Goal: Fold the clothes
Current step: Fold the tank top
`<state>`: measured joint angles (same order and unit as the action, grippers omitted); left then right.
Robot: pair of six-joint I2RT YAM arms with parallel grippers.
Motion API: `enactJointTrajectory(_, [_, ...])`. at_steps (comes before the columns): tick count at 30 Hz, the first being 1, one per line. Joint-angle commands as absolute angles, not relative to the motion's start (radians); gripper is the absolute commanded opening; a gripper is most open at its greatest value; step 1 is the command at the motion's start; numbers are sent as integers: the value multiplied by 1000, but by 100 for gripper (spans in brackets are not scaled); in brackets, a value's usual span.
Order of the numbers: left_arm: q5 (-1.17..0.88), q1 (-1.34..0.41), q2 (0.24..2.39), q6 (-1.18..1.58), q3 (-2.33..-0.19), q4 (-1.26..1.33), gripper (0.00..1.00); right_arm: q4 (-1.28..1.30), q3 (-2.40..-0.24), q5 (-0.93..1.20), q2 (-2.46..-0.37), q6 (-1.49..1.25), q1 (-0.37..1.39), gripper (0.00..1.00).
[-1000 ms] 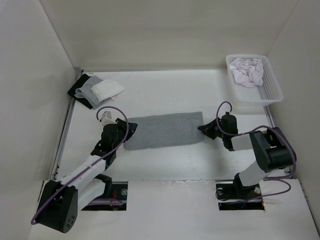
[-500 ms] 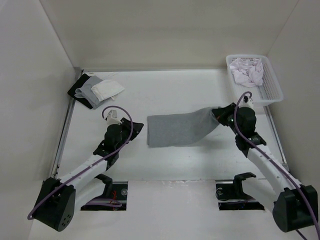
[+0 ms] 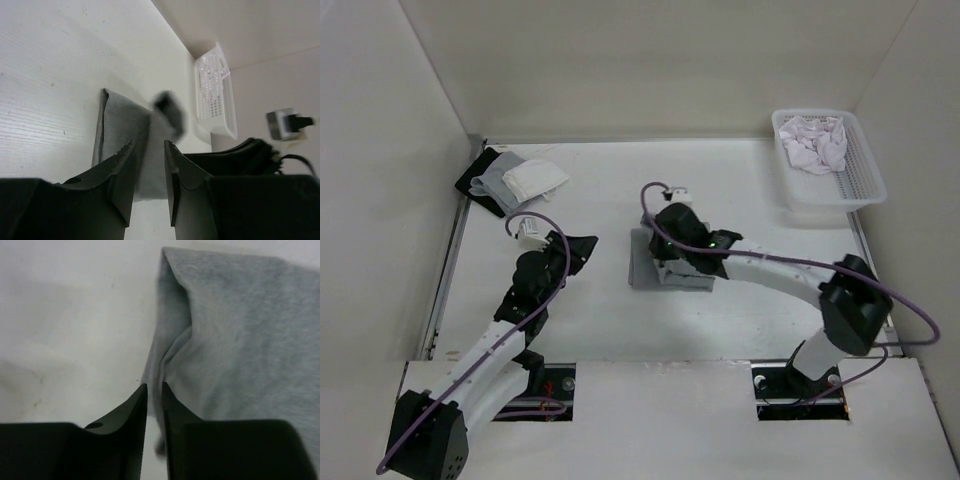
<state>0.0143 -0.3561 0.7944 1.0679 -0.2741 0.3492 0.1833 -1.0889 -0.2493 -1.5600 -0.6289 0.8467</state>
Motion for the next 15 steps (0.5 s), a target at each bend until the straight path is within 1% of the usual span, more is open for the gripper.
enactJointTrajectory(1, [-28,-314,755,1075,-252,347,26,221,-1210,-290,-1666,-644,951,24])
enactJointTrajectory(3, [-38,-289,749,1075,-252,336,26,222,-1249,-285,-1693,-652,995,38])
enactJointTrajectory(4, [-44,-280,749,1074,-252,333,27,224,-1252,-282,-1687,-653,1004,41])
enactJointTrajectory(6, [-49,-271,756,1071,-256,336,27,210,-1220,-278,-1637,-653,1009,43])
enactJointTrajectory(9, [-41,-286,796,1063,-271,347,28,161,-1102,-290,-1508,-658,983,45])
enactJointTrajectory(10, [-38,-300,817,1057,-281,356,29,135,-1053,-290,-1467,-658,960,43])
enactJointTrajectory(12, [-25,-340,873,1046,-296,388,29,91,-949,-281,-1392,-672,906,29])
enactJointTrajectory(14, [-2,-387,929,1025,-316,409,29,49,-840,-281,-1310,-684,863,12])
enactJointTrajectory(15, [17,-412,958,1006,-331,405,29,14,-777,-281,-1260,-687,840,6])
